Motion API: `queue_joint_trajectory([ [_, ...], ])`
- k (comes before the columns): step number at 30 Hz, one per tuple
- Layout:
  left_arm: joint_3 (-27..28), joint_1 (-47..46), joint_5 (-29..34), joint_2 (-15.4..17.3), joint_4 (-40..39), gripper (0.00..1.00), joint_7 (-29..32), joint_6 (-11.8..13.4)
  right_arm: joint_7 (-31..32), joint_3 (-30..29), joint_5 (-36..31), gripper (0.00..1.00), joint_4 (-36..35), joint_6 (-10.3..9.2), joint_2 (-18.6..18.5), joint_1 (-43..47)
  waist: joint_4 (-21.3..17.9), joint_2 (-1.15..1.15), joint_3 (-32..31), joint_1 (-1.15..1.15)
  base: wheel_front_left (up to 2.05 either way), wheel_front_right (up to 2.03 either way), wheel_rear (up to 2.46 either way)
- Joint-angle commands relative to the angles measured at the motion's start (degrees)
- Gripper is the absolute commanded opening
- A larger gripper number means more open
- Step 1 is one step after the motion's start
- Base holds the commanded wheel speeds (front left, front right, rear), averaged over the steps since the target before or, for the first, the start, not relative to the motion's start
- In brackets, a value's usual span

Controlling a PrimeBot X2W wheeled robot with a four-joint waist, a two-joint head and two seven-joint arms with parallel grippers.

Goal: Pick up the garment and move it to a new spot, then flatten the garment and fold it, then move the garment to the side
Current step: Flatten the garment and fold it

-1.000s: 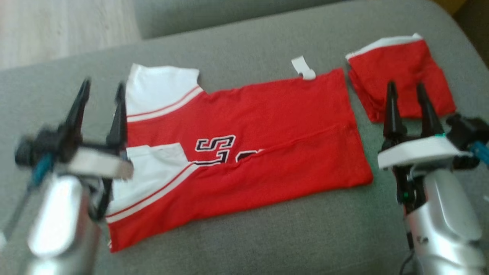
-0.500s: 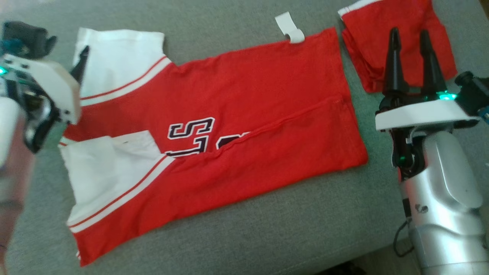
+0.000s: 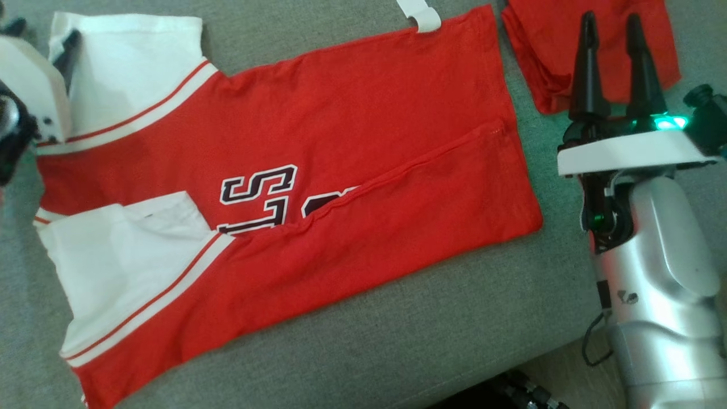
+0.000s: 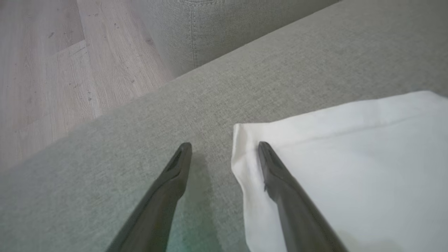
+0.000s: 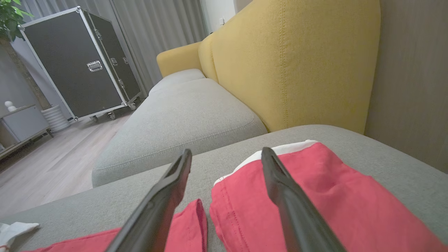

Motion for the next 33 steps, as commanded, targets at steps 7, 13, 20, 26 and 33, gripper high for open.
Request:
queue_joint_trajectory([
  [7, -2.5, -3.7, -6.1, 2.0, -0.5, 0.76, 2.7, 0.1, -0.6, -0.5, -0.1, 1.00, -2.3, -0.05, 0.3, -2.6, 0.0, 0.00, 0.6, 0.00, 0.00, 0.00, 0.00],
  [13, -5.2, -2.6, -11.8, 2.2, -2.4, 0.00, 2.0, 0.1, -0.6, -1.2, -1.7, 1.00, -0.4, -0.05, 0.3, -3.5, 1.0, 0.00, -0.8, 0.00, 0.00, 0.00, 0.00],
  [20, -6.7, -2.4, -12.1, 1.4, -4.1, 0.00, -6.6, 0.1, 2.0, -0.7, -2.3, 1.00, 3.1, -0.05, -0.2, -6.7, 4.0, 0.00, -4.0, 0.00, 0.00, 0.00, 0.00],
  [26, -7.0, -1.9, -10.8, -0.1, -6.0, 0.00, -12.8, 0.1, 6.3, 0.6, -4.2, 1.00, 5.8, -0.05, -2.8, -9.1, 7.3, 0.00, -6.1, 0.00, 0.00, 0.00, 0.00],
  [33, -7.7, 0.6, -10.1, 0.0, -12.8, 0.00, -16.3, 0.5, 14.4, 4.1, -4.8, 1.00, 13.4, -0.05, -7.9, -12.1, 12.4, 0.00, -7.2, 0.00, 0.00, 0.00, 0.00],
])
